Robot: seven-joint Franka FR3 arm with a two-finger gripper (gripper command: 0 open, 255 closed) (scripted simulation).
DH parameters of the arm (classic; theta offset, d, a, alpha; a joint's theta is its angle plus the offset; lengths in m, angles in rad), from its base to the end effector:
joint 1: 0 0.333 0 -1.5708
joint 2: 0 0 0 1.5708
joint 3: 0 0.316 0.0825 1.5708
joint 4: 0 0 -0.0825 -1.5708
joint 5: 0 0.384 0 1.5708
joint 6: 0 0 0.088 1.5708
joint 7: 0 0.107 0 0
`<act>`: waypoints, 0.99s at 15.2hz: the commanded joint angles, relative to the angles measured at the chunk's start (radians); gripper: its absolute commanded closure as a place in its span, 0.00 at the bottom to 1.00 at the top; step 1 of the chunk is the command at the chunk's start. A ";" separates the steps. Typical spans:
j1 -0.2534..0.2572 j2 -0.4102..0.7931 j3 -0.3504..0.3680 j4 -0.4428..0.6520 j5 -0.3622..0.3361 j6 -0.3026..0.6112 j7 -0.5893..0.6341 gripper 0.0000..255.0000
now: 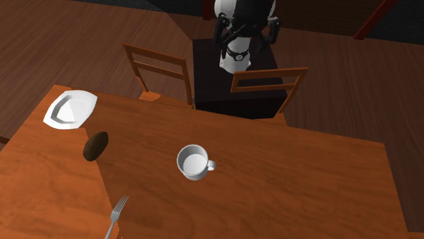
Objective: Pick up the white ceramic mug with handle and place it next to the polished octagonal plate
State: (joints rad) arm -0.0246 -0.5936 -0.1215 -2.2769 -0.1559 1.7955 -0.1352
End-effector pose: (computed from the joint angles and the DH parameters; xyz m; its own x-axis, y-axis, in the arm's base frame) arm 0.3761 -0.0778 0.5817 0.9948 0.0372 0.0953 0.0275 -0.9945 0.1007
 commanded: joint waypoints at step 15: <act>-0.009 0.549 -0.239 0.245 0.146 0.277 -0.379 0.00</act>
State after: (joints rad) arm -0.0326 -0.0902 -0.3509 -2.0605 -0.0315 2.0603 -0.4870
